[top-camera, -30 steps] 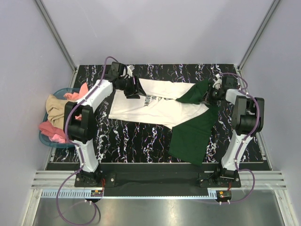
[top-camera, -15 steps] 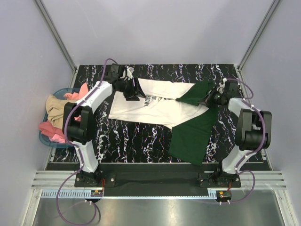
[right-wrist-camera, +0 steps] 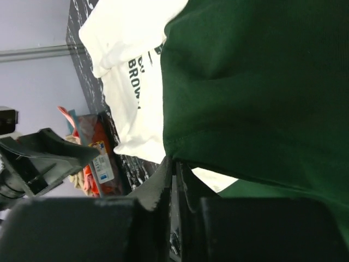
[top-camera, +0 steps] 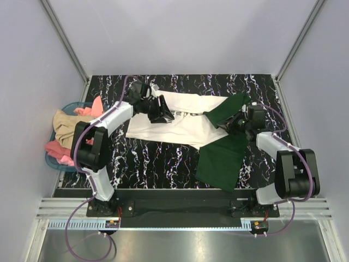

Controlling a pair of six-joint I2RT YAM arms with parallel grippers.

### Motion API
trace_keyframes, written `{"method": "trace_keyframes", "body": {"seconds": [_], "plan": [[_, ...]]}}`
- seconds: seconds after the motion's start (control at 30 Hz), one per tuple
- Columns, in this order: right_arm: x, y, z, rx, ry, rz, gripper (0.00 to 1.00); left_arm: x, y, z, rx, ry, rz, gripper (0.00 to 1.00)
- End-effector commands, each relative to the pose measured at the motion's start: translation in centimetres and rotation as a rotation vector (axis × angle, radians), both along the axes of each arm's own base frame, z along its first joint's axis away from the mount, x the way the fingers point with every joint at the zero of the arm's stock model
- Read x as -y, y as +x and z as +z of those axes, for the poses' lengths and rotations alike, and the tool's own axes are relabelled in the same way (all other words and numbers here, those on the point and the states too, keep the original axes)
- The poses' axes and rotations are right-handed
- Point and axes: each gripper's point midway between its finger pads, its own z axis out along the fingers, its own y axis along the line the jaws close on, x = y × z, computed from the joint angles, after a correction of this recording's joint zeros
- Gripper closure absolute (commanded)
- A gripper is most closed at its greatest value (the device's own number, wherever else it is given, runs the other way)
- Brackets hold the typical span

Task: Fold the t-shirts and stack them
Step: Fold the tshirt

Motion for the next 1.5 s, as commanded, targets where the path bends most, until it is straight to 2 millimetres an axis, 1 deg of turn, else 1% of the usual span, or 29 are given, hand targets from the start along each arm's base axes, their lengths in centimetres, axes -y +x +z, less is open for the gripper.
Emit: {"method": "trace_keyframes", "body": {"seconds": [0.0, 0.03, 0.07, 0.1, 0.13, 0.17, 0.2, 0.23, 0.27, 0.3, 0.33, 0.37, 0.4, 0.43, 0.47, 0.53, 0.57, 0.6, 0.63, 0.67, 0.73, 0.77, 0.9, 0.97, 1.03, 1.17, 1.27, 1.37, 1.47], "plan": [[-0.7, 0.2, 1.4, 0.006, 0.042, -0.047, 0.79, 4.0, -1.3, 2.5, 0.073, -0.132, -0.060, 0.42], [-0.7, -0.1, 1.3, -0.013, 0.034, -0.043, 0.74, 4.7, -1.6, 2.5, 0.062, -0.151, -0.053, 0.42], [-0.6, -0.3, 2.2, -0.007, 0.026, -0.041, 0.68, 5.6, -1.4, 3.0, 0.103, -0.181, -0.063, 0.42], [0.1, -1.4, 1.2, -0.072, -0.020, -0.057, 0.62, 7.0, -2.4, 2.8, 0.090, -0.192, -0.078, 0.42], [0.6, -1.9, 1.2, -0.089, -0.055, -0.072, 0.60, 7.7, -2.6, 2.8, 0.098, -0.195, -0.082, 0.42], [1.4, -1.8, 2.8, -0.063, -0.094, -0.098, 0.59, 8.5, -2.7, 2.7, 0.112, -0.197, -0.088, 0.42], [3.0, -2.5, 2.0, -0.104, -0.178, -0.151, 0.57, 9.0, -2.7, 2.6, 0.119, -0.193, -0.089, 0.42], [3.9, -2.7, 2.1, -0.088, -0.249, -0.147, 0.57, 10.2, -2.9, 2.7, 0.138, -0.191, -0.089, 0.42], [5.4, -2.3, 2.7, -0.079, -0.308, -0.194, 0.57, 10.8, -2.9, 2.1, 0.133, -0.190, -0.089, 0.42], [6.1, -3.1, 2.0, -0.118, -0.354, -0.182, 0.57, 11.8, -3.1, 2.2, 0.141, -0.199, -0.101, 0.42], [6.5, -3.2, 1.5, -0.143, -0.374, -0.178, 0.58, 12.5, -2.9, 2.1, 0.141, -0.210, -0.096, 0.43], [6.8, -3.1, 1.4, -0.159, -0.385, -0.179, 0.58, 13.1, -2.9, 1.0, 0.122, -0.200, -0.096, 0.43], [7.2, -3.4, 0.9, -0.185, -0.392, -0.182, 0.58, 14.0, -2.7, 1.2, 0.131, -0.202, -0.103, 0.43], [7.1, -3.6, 0.5, -0.201, -0.390, -0.181, 0.59, 14.5, -2.4, 0.7, 0.125, -0.194, -0.092, 0.43], [7.2, -3.7, -0.2, -0.221, -0.386, -0.182, 0.60, 15.0, -2.2, -0.7, 0.102, -0.183, -0.092, 0.44], [7.1, -3.8, -0.8, -0.244, -0.378, -0.184, 0.63, 16.1, -1.8, -1.3, 0.082, -0.194, -0.086, 0.46], [7.2, -3.8, -1.3, -0.262, -0.386, -0.189, 0.65, 16.6, -1.6, -2.5, 0.064, -0.192, -0.087, 0.46], [7.3, -3.9, -1.7, -0.270, -0.391, -0.186, 0.66, 17.1, -1.5, -2.6, 0.054, -0.203, -0.085, 0.46], [7.4, -3.9, -2.1, -0.284, -0.398, -0.183, 0.66, 17.3, -1.2, -2.9, 0.055, -0.207, -0.082, 0.46], [7.5, -4.0, -2.4, -0.292, -0.403, -0.186, 0.67, 17.5, -1.2, -3.8, 0.040, -0.198, -0.081, 0.46], [7.6, -4.1, -2.9, -0.306, -0.406, -0.186, 0.67, 17.9, -1.0, -4.2, 0.041, -0.196, -0.076, 0.46], [7.9, -4.2, -3.2, -0.312, -0.419, -0.196, 0.67, 18.0, -0.8, -4.7, 0.037, -0.193, -0.074, 0.46], [8.5, -4.3, -4.4, -0.324, -0.446, -0.220, 0.67, 18.7, -0.4, -5.4, 0.035, -0.206, -0.067, 0.45], [8.6, -4.7, -5.3, -0.351, -0.446, -0.221, 0.66, 18.9, -0.2, -6.2, 0.024, -0.200, -0.061, 0.45], [8.5, -5.0, -6.2, -0.362, -0.439, -0.215, 0.63, 19.4, 0.0, -6.7, 0.022, -0.204, -0.060, 0.45], [8.3, -5.4, -7.4, -0.383, -0.432, -0.208, 0.59, 19.6, -0.1, -7.7, 0.010, -0.196, -0.062, 0.45], [8.5, -5.6, -8.3, -0.389, -0.436, -0.218, 0.59, 19.9, -0.2, -8.1, 0.007, -0.199, -0.061, 0.46], [8.3, -5.5, -9.2, -0.398, -0.425, -0.212, 0.60, 20.1, -0.2, -8.1, 0.005, -0.208, -0.056, 0.47], [8.1, -5.0, -9.8, -0.390, -0.417, -0.208, 0.60, 20.4, -0.3, -7.9, 0.002, -0.222, -0.054, 0.49]]}}
